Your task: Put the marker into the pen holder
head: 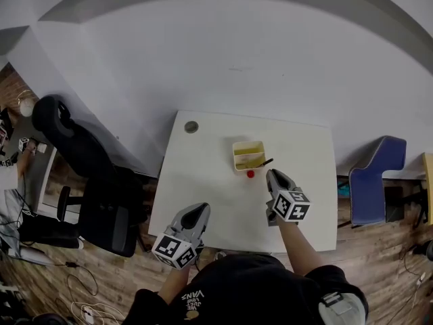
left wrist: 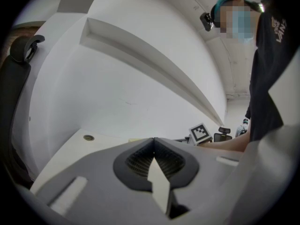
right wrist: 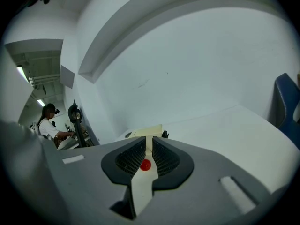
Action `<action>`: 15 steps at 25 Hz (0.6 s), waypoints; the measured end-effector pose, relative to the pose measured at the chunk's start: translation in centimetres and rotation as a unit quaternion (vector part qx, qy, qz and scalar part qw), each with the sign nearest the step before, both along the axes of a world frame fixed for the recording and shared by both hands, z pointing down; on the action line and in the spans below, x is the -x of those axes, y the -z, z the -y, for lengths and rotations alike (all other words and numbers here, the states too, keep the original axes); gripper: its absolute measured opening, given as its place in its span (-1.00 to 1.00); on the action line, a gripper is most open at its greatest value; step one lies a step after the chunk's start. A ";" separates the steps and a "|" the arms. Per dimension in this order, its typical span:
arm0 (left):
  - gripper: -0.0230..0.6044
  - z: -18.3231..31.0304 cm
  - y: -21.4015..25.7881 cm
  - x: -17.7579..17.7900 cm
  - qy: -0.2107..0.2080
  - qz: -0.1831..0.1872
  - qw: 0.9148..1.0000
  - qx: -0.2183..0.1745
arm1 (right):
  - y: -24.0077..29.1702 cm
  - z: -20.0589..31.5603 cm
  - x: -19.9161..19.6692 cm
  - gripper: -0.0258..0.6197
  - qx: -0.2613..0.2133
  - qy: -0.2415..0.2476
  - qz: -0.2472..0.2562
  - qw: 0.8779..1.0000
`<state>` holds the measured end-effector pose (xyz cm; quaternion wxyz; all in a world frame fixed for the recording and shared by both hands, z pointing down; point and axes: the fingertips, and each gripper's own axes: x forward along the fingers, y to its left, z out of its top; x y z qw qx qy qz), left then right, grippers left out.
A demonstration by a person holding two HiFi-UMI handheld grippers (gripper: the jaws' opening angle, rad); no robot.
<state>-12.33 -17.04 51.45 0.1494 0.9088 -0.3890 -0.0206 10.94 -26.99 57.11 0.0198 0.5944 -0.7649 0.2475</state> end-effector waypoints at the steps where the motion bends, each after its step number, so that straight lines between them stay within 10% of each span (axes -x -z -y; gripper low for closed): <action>1: -0.76 0.0 0.0 -0.1 -0.004 0.000 1.000 -0.001 | 0.5 -0.4 0.1 -0.78 -0.007 0.001 0.002 1.000; 15: -0.76 -0.4 0.0 -2.4 -0.052 -0.012 0.999 -0.002 | 6.1 -6.6 0.6 -0.92 -0.075 0.000 0.031 0.997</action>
